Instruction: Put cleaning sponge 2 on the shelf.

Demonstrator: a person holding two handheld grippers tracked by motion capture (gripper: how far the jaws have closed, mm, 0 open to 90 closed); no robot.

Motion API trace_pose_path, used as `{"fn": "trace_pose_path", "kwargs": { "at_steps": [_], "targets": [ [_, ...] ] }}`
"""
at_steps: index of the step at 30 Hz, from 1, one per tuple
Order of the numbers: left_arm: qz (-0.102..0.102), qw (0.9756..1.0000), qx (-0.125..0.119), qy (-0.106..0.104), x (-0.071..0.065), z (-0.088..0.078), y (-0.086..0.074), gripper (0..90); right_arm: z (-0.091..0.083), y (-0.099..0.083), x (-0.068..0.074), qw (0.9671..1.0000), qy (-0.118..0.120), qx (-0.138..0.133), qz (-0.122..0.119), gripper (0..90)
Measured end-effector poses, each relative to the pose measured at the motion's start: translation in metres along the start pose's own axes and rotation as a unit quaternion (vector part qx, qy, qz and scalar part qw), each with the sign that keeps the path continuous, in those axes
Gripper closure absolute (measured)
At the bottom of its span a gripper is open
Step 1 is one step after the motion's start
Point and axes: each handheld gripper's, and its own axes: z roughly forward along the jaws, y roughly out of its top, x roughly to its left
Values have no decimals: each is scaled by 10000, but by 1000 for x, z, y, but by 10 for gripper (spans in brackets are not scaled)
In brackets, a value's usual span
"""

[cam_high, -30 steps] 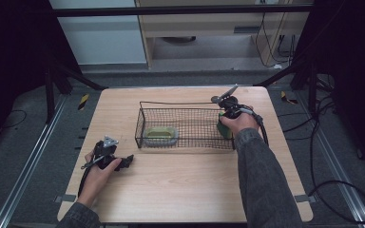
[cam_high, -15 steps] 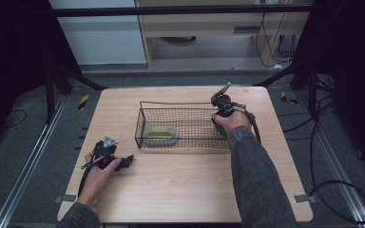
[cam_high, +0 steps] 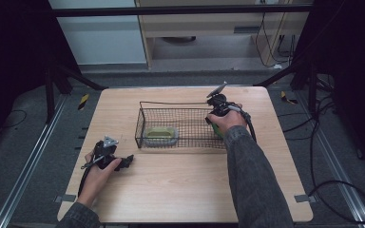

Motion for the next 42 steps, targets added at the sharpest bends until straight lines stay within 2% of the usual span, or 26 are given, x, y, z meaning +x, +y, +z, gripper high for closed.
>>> {"fn": "trace_pose_path", "kwargs": {
  "at_steps": [7, 16, 18, 26, 29, 35, 38, 42],
  "targets": [
    [5, 10000, 0, -4, 0, 0, 0, 0, -6, 2, 3, 9997, 135, -186, 101, 337],
    [4, 10000, 1, -3, 0, 0, 0, 0, -11, 0, 8, 9996, 59, -276, -13, 258],
    [-6, 10000, -8, -4, 0, 0, 0, 0, -16, -2, 9, 9994, 23, -343, -30, 213],
    [4, 10000, 2, -4, 0, 0, 0, 0, -32, -12, 10, 9976, 118, -681, -74, 88],
    [4, 10000, -9, -4, 0, 0, 0, 0, -38, -16, 9, 9958, 211, -878, -175, 69],
    [13, 10000, -7, -3, 0, 0, 0, 0, -47, -27, 7, 9941, 308, -1028, -137, 64],
    [-2, 10000, -9, -5, 0, 0, 0, 0, -49, -33, 5, 9940, 262, -1049, -177, 65],
    [-2, 10000, -11, -7, 0, 0, 0, 0, -52, -45, 0, 9932, 173, -1146, -94, 68]
  ]
}}
